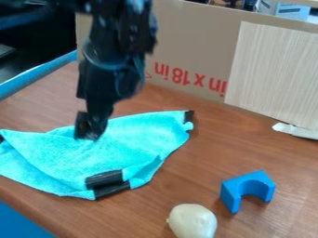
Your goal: Unfold the cloth from bottom right to top left
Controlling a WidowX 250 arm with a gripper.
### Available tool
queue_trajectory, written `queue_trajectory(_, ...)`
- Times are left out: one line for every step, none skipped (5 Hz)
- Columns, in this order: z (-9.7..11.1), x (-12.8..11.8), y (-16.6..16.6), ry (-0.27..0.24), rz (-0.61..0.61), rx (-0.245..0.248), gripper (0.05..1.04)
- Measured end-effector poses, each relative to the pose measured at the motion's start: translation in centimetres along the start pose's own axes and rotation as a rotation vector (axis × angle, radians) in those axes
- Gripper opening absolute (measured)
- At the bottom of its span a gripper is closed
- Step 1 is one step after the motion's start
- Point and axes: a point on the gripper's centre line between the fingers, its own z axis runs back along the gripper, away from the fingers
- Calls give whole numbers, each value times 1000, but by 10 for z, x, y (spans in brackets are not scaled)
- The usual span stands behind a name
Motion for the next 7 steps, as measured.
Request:
queue_trajectory(-19, 10, -7, 34, 44, 97, 1001)
queue_trajectory(-38, 8, -9, 67, 85, 158, 1001)
queue_trajectory(-54, 11, -16, 71, 70, 174, 1001)
queue_trajectory(-63, 12, -25, 51, 36, 163, 1001)
queue_trajectory(-65, 16, -36, 45, 2, 170, 1001)
queue_trajectory(-67, 24, -46, 48, -20, 188, 1001)
queue_trajectory(-76, 28, -51, 74, -27, 196, 1001)
